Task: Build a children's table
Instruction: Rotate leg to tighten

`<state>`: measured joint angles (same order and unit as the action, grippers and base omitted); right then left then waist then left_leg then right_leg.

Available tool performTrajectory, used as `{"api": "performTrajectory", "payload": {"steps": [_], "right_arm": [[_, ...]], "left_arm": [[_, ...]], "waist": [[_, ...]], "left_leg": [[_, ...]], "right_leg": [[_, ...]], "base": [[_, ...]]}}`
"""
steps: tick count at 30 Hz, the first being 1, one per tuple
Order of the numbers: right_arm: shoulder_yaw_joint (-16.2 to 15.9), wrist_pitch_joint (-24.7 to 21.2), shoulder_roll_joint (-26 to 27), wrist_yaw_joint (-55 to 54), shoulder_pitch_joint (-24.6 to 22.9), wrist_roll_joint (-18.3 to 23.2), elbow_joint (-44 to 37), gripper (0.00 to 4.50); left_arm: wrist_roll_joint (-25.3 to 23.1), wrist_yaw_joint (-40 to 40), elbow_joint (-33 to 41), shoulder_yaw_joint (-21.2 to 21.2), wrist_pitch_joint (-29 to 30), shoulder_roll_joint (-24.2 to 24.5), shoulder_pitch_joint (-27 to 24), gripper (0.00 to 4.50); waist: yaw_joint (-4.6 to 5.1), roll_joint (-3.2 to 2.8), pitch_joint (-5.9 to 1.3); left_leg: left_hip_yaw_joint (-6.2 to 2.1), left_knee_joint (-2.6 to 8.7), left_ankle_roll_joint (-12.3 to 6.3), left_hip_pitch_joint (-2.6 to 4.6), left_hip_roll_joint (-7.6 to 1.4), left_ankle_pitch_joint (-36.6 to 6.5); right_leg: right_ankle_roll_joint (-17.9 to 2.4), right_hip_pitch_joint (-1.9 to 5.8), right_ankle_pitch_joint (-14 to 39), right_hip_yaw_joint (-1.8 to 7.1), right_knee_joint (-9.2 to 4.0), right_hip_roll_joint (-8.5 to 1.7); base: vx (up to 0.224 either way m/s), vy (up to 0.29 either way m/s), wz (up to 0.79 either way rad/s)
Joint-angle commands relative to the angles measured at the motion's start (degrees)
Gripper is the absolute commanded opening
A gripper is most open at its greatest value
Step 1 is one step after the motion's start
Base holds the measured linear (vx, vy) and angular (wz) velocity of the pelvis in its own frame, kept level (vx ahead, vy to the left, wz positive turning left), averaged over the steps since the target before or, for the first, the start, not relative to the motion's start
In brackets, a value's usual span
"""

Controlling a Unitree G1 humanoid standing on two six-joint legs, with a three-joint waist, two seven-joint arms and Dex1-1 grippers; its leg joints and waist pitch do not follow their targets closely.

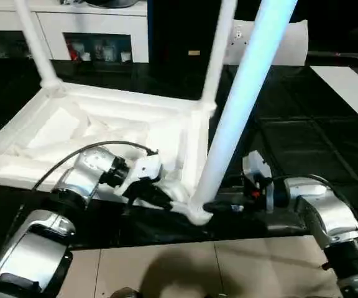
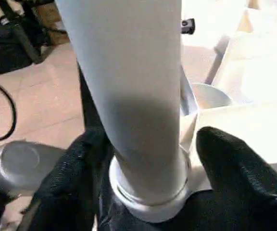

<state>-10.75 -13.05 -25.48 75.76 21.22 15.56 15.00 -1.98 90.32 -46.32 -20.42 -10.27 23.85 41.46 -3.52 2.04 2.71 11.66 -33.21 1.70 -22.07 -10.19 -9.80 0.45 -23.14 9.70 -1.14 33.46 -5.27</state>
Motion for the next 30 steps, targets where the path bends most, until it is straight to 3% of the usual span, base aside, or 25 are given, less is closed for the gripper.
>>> {"api": "performTrajectory", "payload": {"steps": [1,11,16,20,22,23,24,26,28,29,30], "right_arm": [[-0.57,0.65,-0.47,1.03,1.10,-0.13,0.49,2.85],[-1.95,0.85,0.15,2.97,1.83,0.19,0.96,2.02],[-2.47,0.66,0.27,3.09,1.37,0.46,0.43,1.92],[-2.30,-0.59,0.56,2.21,0.27,0.92,-0.85,1.91],[-1.69,-2.26,2.46,-3.04,-1.46,0.05,-1.85,1.91],[-1.35,-2.63,3.46,-5.67,-1.90,-0.64,-1.78,1.91],[-0.46,-2.61,5.62,-10.69,-2.06,-1.84,-0.92,1.91],[0.87,-2.53,8.70,-17.49,-2.00,-3.16,0.42,1.91],[1.47,-2.58,10.32,-20.44,-1.90,-3.43,0.96,1.89],[2.48,-3.53,12.87,-24.79,-1.60,-3.46,1.71,1.88],[3.18,-4.23,14.63,-27.79,-1.38,-3.45,2.22,1.88]], "left_arm": [[-1.27,2.17,0.90,-3.56,-0.67,-0.05,-0.63,0.00],[0.56,2.18,1.82,-6.32,-1.08,0.94,-0.37,0.00],[0.51,2.18,1.59,-6.29,-1.15,0.78,-0.28,0.00],[0.41,1.48,1.26,-4.40,0.14,-0.56,-0.37,0.00],[0.60,-4.56,0.08,-1.92,2.84,-3.71,0.41,0.00],[0.89,-7.07,-0.40,-1.49,3.73,-4.73,0.81,0.00],[1.31,-10.92,-1.15,-0.74,4.61,-6.42,1.40,0.00],[2.01,-15.61,-2.12,0.33,5.91,-8.79,2.21,0.00],[2.35,-17.50,-2.49,0.83,7.19,-10.06,2.66,0.00],[2.43,-20.47,-3.06,1.30,8.69,-11.86,3.41,0.00],[2.44,-22.51,-3.46,1.62,9.69,-13.10,3.92,0.00]], "waist": [[0.06,0.23,-3.46],[-0.13,0.29,-3.61],[-0.04,0.24,-3.39],[0.04,0.13,-3.32],[0.07,0.03,-3.21],[-0.11,0.02,-3.00],[0.05,0.10,-3.06],[1.03,0.49,-2.65],[1.54,0.46,-2.53],[2.32,0.49,-2.38],[2.55,0.43,-2.38]], "left_leg": [[-0.83,3.97,-1.64,1.67,-3.36,-14.53],[-0.74,3.78,-1.65,1.66,-3.23,-13.44],[-0.82,3.93,-0.94,1.72,-3.26,-15.27],[-0.89,4.01,-0.32,1.77,-3.26,-16.21],[-0.83,4.06,-0.34,1.75,-3.24,-16.06],[-0.78,4.07,-0.19,2.12,-3.25,-17.11],[-0.87,4.13,0.09,1.99,-3.21,-17.79],[-1.80,4.24,2.51,1.87,-2.82,-23.41],[-1.95,4.35,3.07,1.80,-2.72,-24.82],[-2.18,4.23,3.25,2.16,-2.69,-27.47],[-2.41,4.35,3.37,1.96,-2.65,-27.75]], "right_leg": [[-14.22,1.74,13.00,1.18,-2.92,-2.70],[-14.71,1.88,10.55,1.16,-2.62,-2.58],[-14.14,1.74,13.40,1.22,-2.92,-2.62],[-13.91,1.70,13.91,1.27,-3.00,-2.58],[-13.95,1.65,13.45,1.31,-2.98,-2.49],[-13.74,1.23,14.52,1.38,-3.36,-2.47],[-13.60,1.39,15.49,1.40,-3.30,-2.59],[-9.75,0.86,27.51,1.33,-4.27,-3.02],[-8.42,0.61,30.52,1.27,-4.57,-2.94],[-7.39,0.08,33.70,1.23,-5.13,-2.95],[-7.24,0.24,33.99,1.09,-5.13,-3.00]], "base": [[0.000,0.000,0.00],[0.000,0.000,0.00],[0.000,0.000,0.00],[0.000,0.000,0.00],[0.000,0.000,0.00],[0.000,0.000,0.00],[0.000,0.000,0.00],[0.000,0.000,0.00],[0.000,0.000,0.00],[0.000,0.000,0.00],[0.000,0.000,0.00]]}}
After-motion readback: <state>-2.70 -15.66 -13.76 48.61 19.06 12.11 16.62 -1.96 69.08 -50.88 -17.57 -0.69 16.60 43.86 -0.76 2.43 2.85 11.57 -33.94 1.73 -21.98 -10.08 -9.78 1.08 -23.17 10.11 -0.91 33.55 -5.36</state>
